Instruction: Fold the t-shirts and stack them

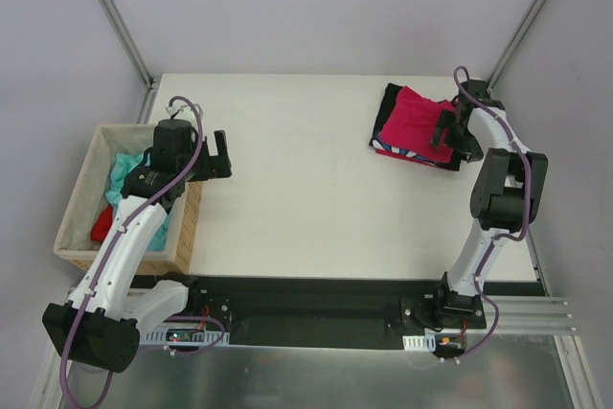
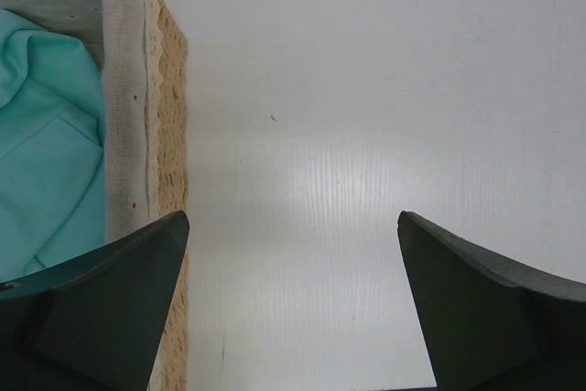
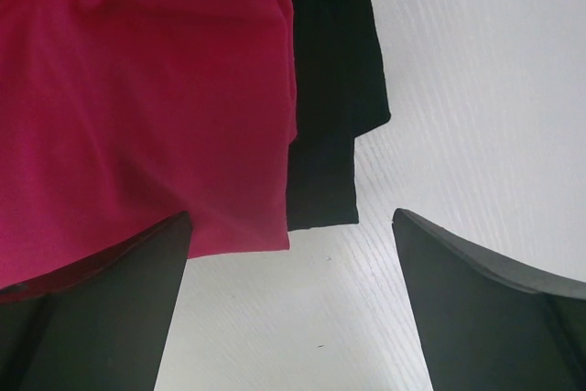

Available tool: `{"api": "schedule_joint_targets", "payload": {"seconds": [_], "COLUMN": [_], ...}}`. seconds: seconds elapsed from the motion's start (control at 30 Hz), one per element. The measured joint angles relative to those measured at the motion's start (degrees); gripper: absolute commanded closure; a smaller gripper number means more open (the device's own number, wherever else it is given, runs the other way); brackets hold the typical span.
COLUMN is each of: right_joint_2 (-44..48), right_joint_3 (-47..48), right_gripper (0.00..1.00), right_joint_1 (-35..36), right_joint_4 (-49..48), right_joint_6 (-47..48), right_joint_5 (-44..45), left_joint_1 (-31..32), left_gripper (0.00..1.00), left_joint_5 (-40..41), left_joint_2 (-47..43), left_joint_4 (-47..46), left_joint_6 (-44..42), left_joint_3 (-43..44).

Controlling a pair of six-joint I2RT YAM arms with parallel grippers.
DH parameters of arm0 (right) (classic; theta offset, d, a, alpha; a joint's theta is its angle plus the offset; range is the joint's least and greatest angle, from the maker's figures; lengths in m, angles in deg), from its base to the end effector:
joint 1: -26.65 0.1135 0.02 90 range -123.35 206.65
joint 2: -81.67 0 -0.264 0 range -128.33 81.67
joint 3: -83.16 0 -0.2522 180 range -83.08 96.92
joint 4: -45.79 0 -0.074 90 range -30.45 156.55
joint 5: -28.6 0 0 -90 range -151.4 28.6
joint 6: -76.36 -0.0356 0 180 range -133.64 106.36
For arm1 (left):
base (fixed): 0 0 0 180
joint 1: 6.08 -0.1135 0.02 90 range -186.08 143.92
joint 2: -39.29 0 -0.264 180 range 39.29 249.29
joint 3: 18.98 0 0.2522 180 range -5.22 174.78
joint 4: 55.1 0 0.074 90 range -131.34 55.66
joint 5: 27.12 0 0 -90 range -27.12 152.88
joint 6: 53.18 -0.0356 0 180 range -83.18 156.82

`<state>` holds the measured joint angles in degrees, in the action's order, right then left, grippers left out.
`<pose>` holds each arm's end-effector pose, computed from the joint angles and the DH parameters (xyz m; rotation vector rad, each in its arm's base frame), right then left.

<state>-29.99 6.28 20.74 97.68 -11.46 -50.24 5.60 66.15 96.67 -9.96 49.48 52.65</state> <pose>0.4177 -0.0502 0.2267 0.1531 2.6209 -0.3046 0.2121 -0.0418 0.3417 -0.0523 2.1143 -0.1938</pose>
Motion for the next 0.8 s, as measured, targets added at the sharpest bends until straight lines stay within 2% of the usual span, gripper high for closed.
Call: {"api": "schedule_joint_targets", "payload": {"seconds": [0.3, 0.8], "right_joint_2": [-3.4, -11.0], "right_joint_3": [0.7, 10.4], "right_gripper": [0.03, 0.04], "right_joint_1": [-0.7, -0.7], "right_joint_4": [-0.1, 5.5], "right_joint_6": [0.0, 0.5], "right_joint_5": [0.6, 1.6], "left_joint_1": [0.0, 0.0], "left_gripper": [0.01, 0.01], "left_joint_5": [-0.1, -0.1], "left_joint_2": [0.2, 0.3], "left_joint_4": [-0.7, -0.7], "left_joint_6": [0.0, 0.0], "left_joint_3": [-0.1, -0.5]}}
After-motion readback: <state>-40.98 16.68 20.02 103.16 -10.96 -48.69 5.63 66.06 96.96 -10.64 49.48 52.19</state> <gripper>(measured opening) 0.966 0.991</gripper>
